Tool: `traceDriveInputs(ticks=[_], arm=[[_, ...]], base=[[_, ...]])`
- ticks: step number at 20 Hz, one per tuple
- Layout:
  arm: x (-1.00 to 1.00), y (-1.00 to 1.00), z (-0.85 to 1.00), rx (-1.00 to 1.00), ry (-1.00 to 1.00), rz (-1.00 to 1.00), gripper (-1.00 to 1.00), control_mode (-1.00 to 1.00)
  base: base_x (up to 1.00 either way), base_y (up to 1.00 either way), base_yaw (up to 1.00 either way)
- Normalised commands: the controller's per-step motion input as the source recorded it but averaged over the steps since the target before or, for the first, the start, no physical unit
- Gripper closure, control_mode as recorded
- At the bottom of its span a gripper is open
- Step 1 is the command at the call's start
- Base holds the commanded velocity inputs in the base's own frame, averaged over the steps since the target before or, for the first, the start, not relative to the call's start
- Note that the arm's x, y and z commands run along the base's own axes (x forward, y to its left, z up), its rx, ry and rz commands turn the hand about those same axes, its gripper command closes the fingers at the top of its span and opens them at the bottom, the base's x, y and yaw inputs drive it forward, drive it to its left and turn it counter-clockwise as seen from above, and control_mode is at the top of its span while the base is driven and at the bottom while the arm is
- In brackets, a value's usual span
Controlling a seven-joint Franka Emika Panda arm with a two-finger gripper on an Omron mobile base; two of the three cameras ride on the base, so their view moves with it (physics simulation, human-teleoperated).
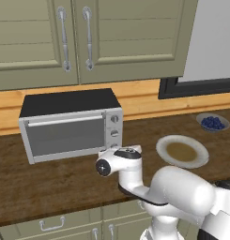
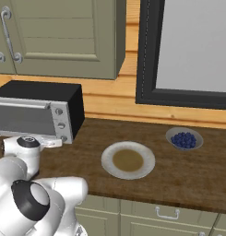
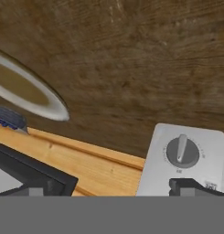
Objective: Pick up the kebab skewer and baguette bread, and place them inside the toaster oven. Close the toaster oven door and start by setting the timer.
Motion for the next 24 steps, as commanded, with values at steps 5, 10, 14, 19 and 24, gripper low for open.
traceDriveInputs(ticks=[5, 10, 14, 19, 24], arm=[[0.15, -0.32, -0.2, 0.0, 0.0, 0.09, -1.0, -1.0], [0.2, -0.19, -0.14, 0.0, -0.01, 0.08, -1.0, -1.0], [0.06, -0.02, -0.07, 0.0, -0.02, 0.09, -1.0, -1.0], [0.0, 0.0, -0.07, 0.05, -0.01, 0.06, -1.0, -1.0], [0.0, 0.0, -0.23, 0.06, 0.0, 0.03, -1.0, -1.0]], base=[[0.0, 0.0, 0.0], [0.0, 0.0, 0.0], [0.0, 0.0, 0.0], [0.0, 0.0, 0.0], [0.0, 0.0, 0.0]])
